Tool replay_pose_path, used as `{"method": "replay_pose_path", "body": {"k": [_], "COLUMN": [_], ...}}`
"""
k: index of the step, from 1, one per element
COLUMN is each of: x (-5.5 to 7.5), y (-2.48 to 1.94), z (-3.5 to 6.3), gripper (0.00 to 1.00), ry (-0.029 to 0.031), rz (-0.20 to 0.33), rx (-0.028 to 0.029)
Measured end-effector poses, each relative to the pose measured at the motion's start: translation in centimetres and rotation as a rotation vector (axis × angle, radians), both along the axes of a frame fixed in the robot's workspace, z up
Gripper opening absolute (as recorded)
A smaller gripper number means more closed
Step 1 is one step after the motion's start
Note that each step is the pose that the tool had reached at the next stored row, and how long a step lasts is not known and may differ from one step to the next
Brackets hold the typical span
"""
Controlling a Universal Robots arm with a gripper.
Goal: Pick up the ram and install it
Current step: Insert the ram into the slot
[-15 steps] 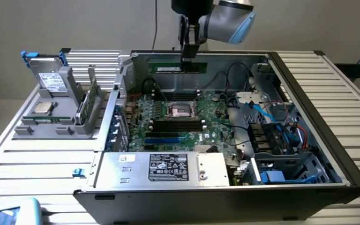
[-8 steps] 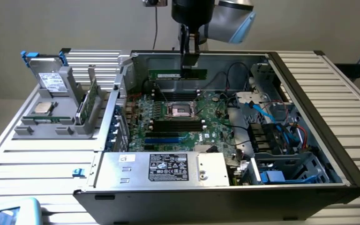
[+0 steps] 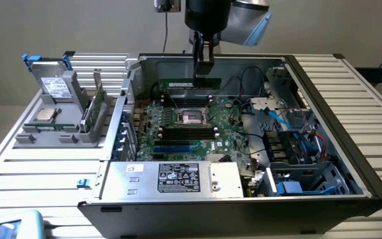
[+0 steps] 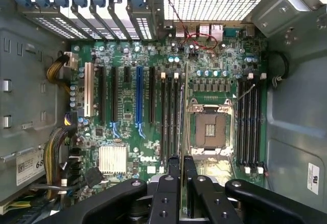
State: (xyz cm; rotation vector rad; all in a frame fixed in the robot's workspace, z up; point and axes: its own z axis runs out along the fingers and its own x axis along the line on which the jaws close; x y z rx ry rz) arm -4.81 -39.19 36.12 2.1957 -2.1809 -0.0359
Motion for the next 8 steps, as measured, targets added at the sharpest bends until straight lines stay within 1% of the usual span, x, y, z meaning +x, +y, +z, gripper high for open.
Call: {"method": "replay_pose_path", "body": {"k": [1, 8], "x": [0.0, 0.0], "y": [0.00, -0.15], "z": [-0.18, -1.44], "gripper": [0.15, 0.15], "ry": [0.0002, 0.0001], "rz": [0.001, 0.005], "rx": [-0.0013, -0.0008]}}
